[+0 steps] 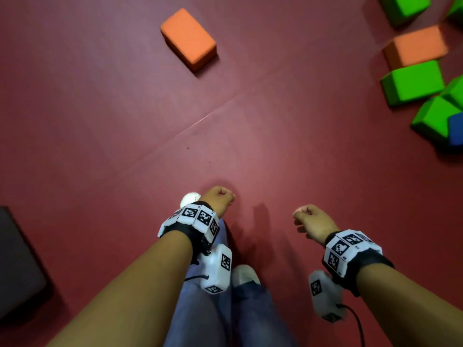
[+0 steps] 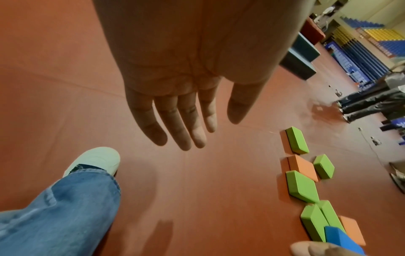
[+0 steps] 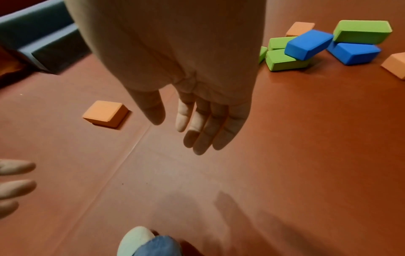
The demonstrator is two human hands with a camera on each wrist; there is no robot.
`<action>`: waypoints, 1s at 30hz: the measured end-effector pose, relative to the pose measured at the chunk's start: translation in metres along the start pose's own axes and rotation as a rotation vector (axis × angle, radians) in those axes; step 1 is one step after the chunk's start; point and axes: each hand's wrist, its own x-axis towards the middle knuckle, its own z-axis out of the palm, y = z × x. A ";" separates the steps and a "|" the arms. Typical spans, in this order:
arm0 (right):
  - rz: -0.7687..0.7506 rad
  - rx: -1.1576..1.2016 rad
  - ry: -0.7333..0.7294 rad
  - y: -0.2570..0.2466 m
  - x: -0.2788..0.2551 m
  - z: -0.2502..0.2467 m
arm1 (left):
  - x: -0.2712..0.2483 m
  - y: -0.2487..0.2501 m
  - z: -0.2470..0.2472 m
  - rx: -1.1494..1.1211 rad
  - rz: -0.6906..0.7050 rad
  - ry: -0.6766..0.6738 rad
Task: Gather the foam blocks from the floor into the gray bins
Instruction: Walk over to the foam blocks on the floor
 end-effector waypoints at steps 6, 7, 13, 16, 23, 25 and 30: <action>-0.138 -0.031 -0.011 -0.149 0.046 0.017 | 0.062 0.057 -0.108 -0.075 -0.028 0.095; -0.158 -0.041 -0.017 -0.174 0.054 0.021 | 0.069 0.068 -0.128 -0.076 -0.035 0.122; -0.225 -0.060 -0.060 -0.297 0.117 0.016 | 0.118 0.141 -0.204 -0.014 -0.088 0.231; -0.209 -0.052 -0.055 -0.349 0.162 -0.003 | 0.161 0.191 -0.224 0.050 -0.110 0.280; -0.212 -0.104 -0.093 -0.462 0.287 -0.035 | 0.272 0.317 -0.262 0.066 -0.149 0.394; -0.196 -0.105 -0.111 -0.484 0.308 -0.037 | 0.297 0.346 -0.275 0.095 -0.154 0.434; -0.120 -0.166 -0.116 -0.527 0.359 -0.021 | 0.349 0.398 -0.299 0.153 -0.143 0.408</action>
